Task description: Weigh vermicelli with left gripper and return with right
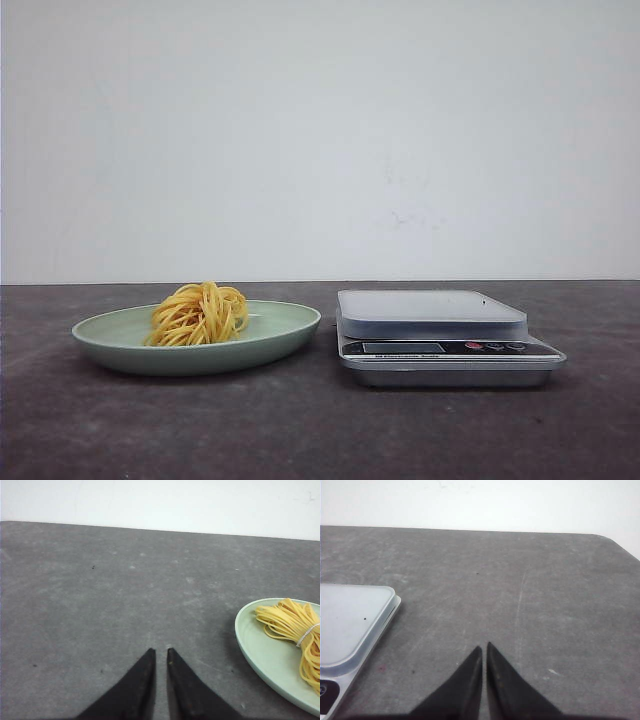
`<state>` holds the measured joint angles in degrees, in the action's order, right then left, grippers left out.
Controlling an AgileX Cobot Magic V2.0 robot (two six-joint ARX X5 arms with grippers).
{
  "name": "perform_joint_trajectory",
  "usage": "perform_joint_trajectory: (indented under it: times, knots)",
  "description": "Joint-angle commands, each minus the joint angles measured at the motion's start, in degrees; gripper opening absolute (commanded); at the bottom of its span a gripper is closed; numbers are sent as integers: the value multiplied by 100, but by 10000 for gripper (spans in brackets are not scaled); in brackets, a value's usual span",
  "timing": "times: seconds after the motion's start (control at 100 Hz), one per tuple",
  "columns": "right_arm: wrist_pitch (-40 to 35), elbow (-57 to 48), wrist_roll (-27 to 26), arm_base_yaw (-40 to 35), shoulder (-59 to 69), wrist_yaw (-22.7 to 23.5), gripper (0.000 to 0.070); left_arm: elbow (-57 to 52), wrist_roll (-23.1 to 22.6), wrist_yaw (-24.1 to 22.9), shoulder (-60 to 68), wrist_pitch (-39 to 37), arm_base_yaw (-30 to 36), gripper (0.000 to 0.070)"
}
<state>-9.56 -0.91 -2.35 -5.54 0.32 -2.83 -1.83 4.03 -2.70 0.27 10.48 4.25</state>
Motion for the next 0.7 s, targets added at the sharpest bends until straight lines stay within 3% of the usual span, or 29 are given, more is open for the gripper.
perform_joint_trajectory:
  times: [0.0, 0.69]
  knots:
    - [70, 17, 46, 7, -9, -15, 6, 103, -33, 13, -9, 28, -7, 4]
    - [74, 17, -70, 7, -9, -7, 6, 103, -33, 13, -9, 28, -7, 4]
